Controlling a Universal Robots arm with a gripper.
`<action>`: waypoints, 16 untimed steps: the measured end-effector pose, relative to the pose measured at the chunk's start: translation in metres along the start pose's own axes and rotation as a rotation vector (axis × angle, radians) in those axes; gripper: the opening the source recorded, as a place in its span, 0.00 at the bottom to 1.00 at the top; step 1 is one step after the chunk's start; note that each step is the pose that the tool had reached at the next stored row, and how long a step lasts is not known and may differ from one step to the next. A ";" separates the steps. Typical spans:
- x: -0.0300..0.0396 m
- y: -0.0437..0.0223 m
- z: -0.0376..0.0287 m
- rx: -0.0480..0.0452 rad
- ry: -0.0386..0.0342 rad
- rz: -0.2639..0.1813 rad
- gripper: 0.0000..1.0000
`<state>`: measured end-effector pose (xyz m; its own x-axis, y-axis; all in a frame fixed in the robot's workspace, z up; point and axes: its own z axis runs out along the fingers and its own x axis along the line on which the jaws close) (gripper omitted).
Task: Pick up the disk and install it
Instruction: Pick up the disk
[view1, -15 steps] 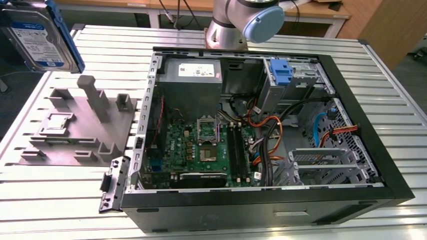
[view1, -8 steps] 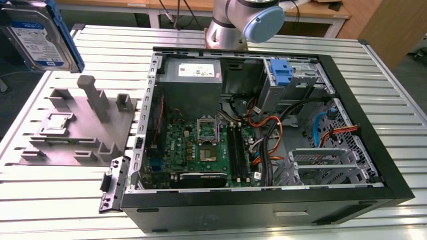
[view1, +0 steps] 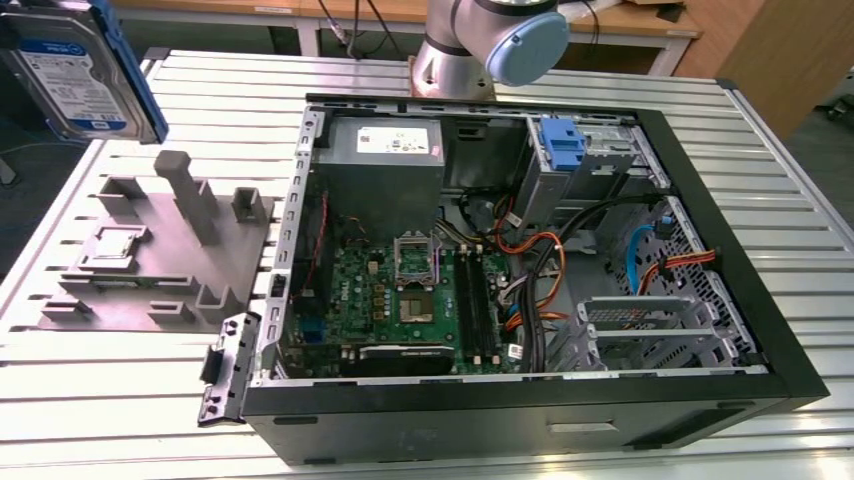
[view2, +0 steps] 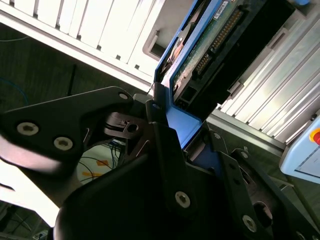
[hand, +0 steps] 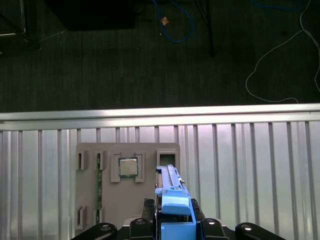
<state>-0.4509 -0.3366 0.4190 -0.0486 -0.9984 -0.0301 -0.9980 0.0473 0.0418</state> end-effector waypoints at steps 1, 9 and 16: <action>0.0000 0.0000 -0.0002 0.0000 0.0000 0.000 0.37; -0.0001 0.0001 -0.0026 -0.0001 0.0001 0.000 0.37; -0.0002 0.0002 -0.0050 -0.0001 0.0001 0.000 0.37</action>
<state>-0.4509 -0.3366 0.4240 -0.0486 -0.9984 -0.0300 -0.9980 0.0473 0.0419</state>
